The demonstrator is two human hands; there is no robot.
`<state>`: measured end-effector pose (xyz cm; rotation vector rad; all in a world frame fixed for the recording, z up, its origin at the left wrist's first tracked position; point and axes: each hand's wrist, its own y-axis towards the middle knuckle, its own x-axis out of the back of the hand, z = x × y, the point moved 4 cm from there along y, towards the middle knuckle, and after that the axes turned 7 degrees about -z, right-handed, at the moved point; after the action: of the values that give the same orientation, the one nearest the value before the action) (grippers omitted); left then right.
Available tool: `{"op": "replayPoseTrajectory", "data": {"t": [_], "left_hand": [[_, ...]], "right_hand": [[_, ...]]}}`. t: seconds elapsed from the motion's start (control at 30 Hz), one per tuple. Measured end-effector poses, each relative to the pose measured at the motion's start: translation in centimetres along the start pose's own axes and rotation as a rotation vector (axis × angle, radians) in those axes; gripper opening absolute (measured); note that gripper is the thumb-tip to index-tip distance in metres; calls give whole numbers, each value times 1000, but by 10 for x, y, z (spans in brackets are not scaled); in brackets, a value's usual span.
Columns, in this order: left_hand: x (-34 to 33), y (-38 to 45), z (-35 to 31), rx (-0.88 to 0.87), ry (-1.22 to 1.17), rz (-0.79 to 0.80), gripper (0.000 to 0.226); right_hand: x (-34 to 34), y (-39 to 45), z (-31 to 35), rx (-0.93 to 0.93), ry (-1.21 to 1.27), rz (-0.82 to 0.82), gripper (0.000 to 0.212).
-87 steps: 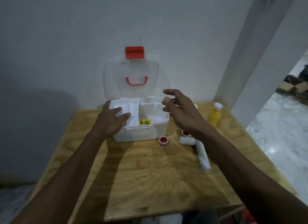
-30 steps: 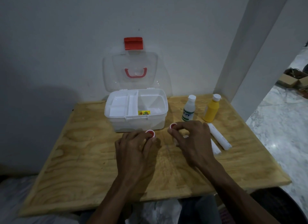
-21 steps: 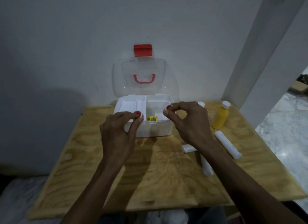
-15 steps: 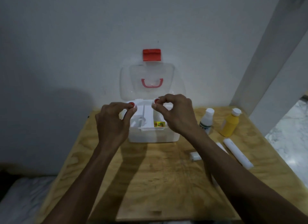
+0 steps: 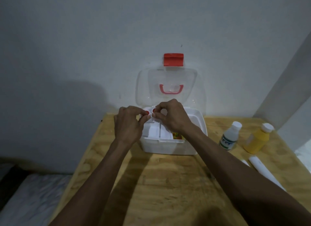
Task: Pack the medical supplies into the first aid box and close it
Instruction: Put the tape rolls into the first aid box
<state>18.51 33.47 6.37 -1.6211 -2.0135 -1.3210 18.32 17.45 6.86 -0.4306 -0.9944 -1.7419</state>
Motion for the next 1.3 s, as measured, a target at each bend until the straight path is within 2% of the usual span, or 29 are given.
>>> {"op": "replayPoseTrajectory", "data": {"t": [0.4, 0.73, 0.97, 1.1, 1.3], "left_hand": [[-4, 4, 2, 122, 56, 81, 25], [-1, 0, 0, 108, 36, 119, 25], [1, -3, -1, 83, 26, 121, 24], [5, -6, -2, 98, 8, 109, 26], [25, -19, -26, 40, -93, 15, 30]], "right_hand": [[-5, 1, -1, 51, -70, 23, 15], [-2, 0, 0, 56, -55, 17, 17], [7, -5, 3, 33, -37, 30, 17], [21, -11, 3, -32, -45, -12, 19], [71, -39, 12, -10, -9, -102, 22]]}}
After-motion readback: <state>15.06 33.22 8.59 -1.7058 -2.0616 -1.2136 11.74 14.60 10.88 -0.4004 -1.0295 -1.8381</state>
